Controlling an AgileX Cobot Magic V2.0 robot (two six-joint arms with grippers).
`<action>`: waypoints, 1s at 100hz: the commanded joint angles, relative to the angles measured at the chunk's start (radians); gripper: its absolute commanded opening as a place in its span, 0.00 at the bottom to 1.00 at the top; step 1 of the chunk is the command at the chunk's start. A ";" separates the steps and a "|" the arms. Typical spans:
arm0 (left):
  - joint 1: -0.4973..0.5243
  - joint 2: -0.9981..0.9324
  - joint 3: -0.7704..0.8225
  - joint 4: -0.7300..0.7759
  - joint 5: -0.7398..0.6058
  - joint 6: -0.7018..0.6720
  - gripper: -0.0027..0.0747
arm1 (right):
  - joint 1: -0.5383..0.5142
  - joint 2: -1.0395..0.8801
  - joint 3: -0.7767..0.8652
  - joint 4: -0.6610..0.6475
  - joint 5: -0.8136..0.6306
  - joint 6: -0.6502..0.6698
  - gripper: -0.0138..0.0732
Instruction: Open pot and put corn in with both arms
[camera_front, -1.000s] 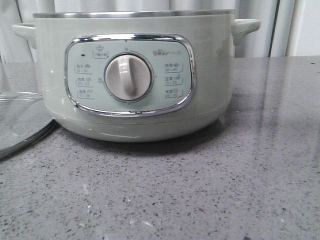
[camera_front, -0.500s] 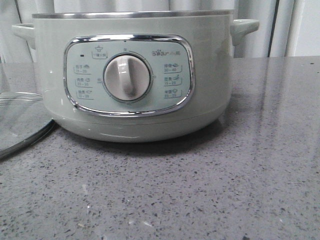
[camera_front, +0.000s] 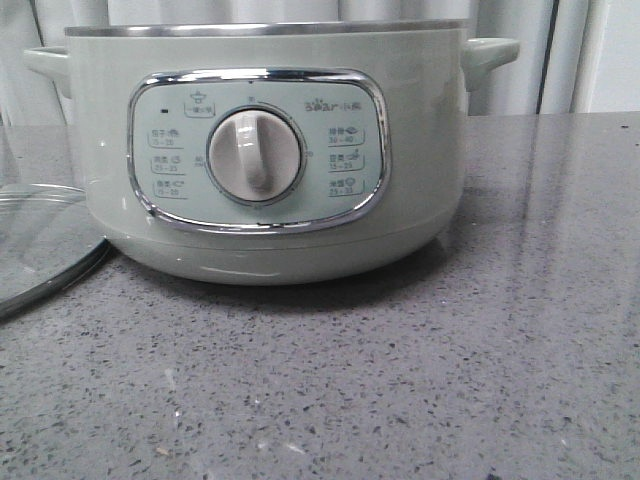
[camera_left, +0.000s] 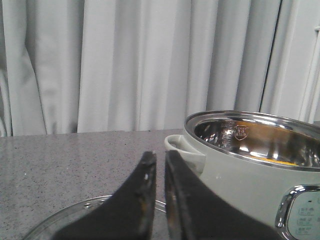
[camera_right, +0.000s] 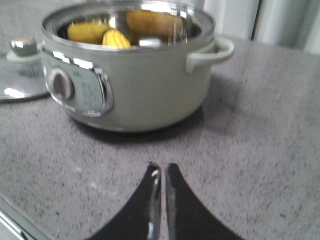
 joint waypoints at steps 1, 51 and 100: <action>-0.007 -0.020 -0.029 -0.008 -0.065 -0.011 0.01 | -0.002 0.009 0.004 -0.004 -0.087 -0.010 0.11; 0.147 -0.020 0.210 -0.006 -0.217 -0.011 0.01 | -0.002 0.009 0.051 -0.004 -0.086 -0.010 0.11; 0.394 -0.030 0.327 -0.013 0.011 -0.016 0.01 | -0.002 0.009 0.051 -0.004 -0.086 -0.010 0.11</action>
